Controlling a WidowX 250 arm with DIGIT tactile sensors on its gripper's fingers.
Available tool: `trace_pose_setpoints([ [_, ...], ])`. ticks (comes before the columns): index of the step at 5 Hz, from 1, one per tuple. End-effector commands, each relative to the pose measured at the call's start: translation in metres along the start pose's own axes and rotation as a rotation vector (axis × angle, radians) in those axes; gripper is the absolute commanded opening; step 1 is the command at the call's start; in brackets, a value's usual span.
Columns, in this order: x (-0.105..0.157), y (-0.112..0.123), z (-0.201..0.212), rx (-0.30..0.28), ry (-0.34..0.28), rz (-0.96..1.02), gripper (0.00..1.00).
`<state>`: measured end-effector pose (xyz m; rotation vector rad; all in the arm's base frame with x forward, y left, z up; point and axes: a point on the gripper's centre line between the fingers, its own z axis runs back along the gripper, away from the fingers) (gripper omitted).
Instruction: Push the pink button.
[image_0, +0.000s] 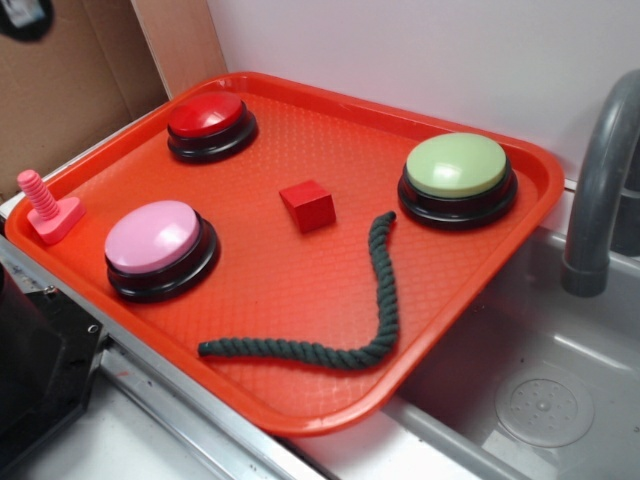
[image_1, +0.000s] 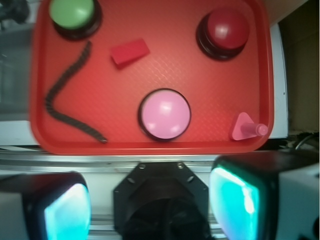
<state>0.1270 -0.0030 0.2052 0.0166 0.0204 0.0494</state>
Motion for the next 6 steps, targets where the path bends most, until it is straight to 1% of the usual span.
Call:
trace_pose_setpoints([
  [1,0.032,-0.003,-0.078,0.062,0.051,-0.156,1.00],
  [2,0.031,0.006,-0.099,0.109,0.000,-0.175,1.00],
  [3,0.016,0.001,-0.116,0.087,-0.100,-0.229,1.00],
  [4,0.010,0.005,-0.129,0.129,-0.051,-0.176,1.00],
  [5,0.020,0.020,-0.133,0.145,-0.073,-0.220,1.00],
  [6,0.037,0.023,-0.140,0.107,-0.058,-0.250,1.00],
])
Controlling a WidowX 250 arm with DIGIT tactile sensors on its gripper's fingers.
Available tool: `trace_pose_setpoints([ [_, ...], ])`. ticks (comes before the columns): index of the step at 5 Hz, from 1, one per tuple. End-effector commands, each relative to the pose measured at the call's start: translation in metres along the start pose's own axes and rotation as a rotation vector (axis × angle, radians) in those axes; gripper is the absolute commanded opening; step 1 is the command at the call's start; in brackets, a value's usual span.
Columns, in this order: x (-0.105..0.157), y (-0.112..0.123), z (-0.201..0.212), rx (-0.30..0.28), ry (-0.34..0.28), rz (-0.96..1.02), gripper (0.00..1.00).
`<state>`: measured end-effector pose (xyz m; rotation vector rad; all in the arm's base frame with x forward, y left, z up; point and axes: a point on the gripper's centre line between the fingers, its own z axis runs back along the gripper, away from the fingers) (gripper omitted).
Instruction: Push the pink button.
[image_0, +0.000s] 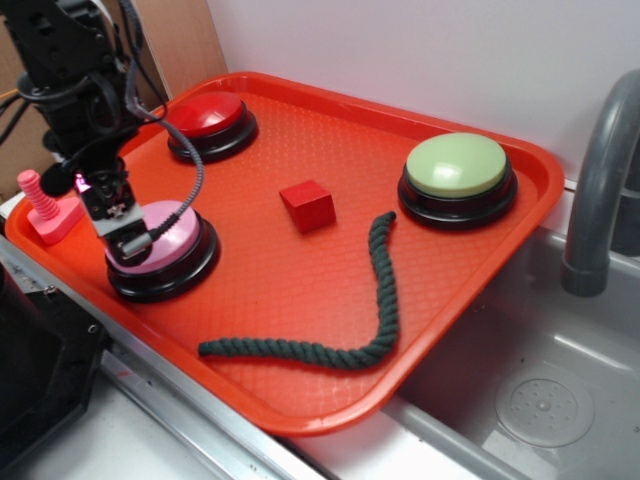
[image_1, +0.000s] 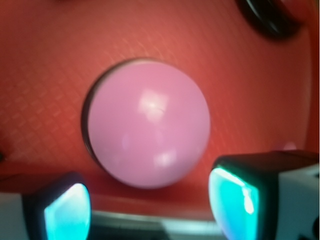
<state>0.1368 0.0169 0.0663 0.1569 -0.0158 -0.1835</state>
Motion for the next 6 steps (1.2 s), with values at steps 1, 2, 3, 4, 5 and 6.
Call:
trace_pose_setpoints([
  [1,0.028,0.010,-0.020,-0.075,-0.006,-0.064,1.00],
  [2,0.028,0.009,-0.038,-0.129,-0.016,-0.076,1.00],
  [3,0.034,0.005,-0.034,-0.136,-0.023,-0.096,1.00],
  [4,0.036,0.005,-0.013,-0.107,-0.023,-0.095,1.00],
  [5,0.034,0.007,0.018,-0.112,-0.022,-0.044,1.00],
  [6,0.030,0.006,0.047,-0.109,-0.009,0.010,1.00],
])
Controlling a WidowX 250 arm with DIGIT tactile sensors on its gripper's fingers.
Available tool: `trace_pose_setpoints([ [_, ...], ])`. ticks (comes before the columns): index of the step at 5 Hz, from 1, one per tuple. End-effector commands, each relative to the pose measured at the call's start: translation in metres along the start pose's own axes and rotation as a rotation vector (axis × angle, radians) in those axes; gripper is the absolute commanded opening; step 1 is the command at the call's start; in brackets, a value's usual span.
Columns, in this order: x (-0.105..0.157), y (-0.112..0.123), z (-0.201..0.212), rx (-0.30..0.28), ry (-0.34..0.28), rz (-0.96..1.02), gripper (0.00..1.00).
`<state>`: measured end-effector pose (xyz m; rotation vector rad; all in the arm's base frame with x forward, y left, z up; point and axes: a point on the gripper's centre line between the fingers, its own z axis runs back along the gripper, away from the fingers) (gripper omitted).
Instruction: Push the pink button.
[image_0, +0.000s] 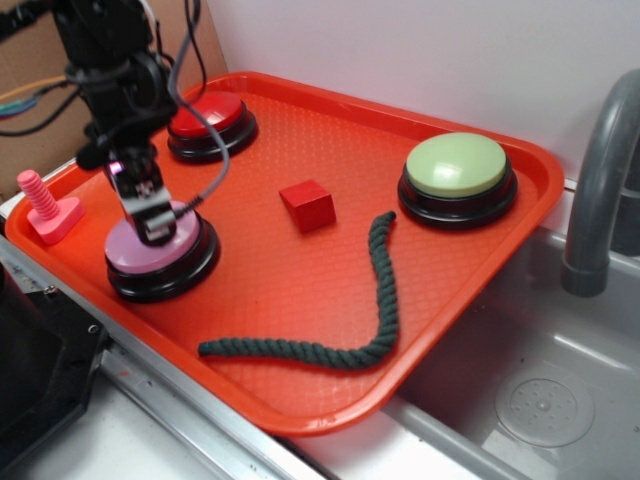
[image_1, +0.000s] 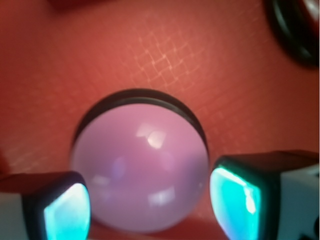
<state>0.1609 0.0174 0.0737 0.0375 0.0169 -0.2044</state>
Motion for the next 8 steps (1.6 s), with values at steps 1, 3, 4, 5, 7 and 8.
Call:
trace_pose_setpoints([
  [1,0.004,-0.007,0.053,-0.003,-0.042,0.064,1.00],
  [3,0.006,-0.006,0.061,-0.040,-0.047,0.060,1.00],
  [4,0.004,-0.006,0.064,-0.048,-0.035,0.056,1.00],
  [5,0.003,-0.009,0.070,-0.038,-0.027,0.059,1.00],
  [7,-0.006,-0.011,0.085,-0.044,-0.020,0.084,1.00],
  [8,-0.009,-0.014,0.092,-0.057,-0.009,0.101,1.00],
])
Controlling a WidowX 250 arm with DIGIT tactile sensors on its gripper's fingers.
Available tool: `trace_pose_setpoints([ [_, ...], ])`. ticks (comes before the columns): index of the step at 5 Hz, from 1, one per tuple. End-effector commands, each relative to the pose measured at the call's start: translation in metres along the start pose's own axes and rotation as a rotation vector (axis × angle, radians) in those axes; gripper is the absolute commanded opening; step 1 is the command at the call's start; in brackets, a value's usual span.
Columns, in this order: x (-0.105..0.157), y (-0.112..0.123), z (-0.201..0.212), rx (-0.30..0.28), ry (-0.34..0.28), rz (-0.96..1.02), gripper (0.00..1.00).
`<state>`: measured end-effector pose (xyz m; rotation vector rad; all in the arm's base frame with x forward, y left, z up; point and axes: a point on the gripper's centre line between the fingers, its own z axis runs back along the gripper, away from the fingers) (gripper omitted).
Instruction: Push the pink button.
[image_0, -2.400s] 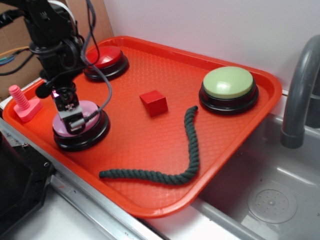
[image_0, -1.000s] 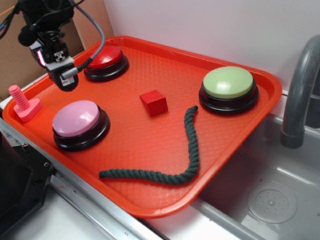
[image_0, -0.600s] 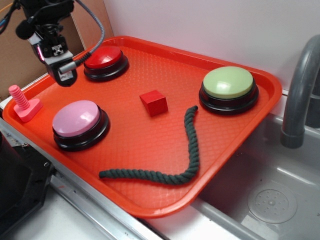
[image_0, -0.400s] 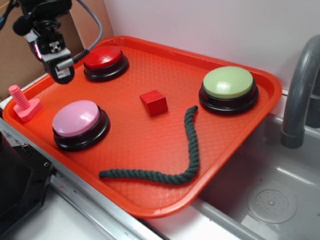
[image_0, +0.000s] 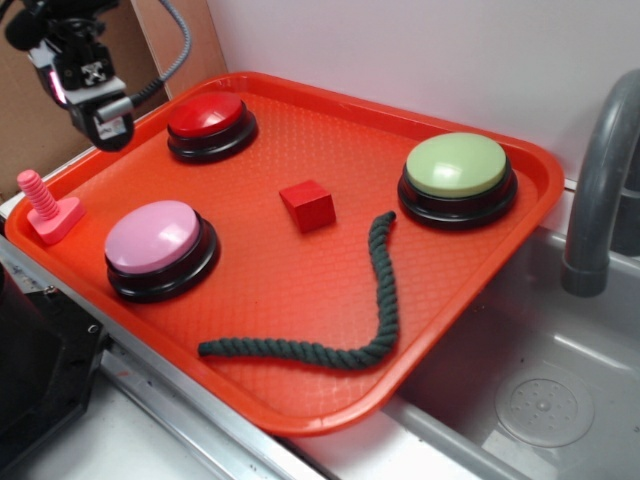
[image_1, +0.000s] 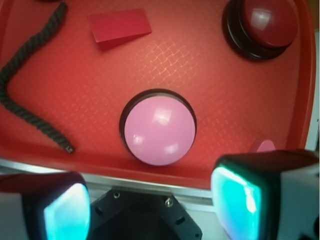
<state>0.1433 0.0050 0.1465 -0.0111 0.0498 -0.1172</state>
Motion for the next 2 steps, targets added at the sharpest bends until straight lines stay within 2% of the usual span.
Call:
trace_pose_setpoints([
  [1,0.0064,-0.0034,0.0211,-0.021,-0.037,0.024,1.00],
  [2,0.0049,-0.0056,0.0271,-0.037,-0.025,0.026,1.00],
])
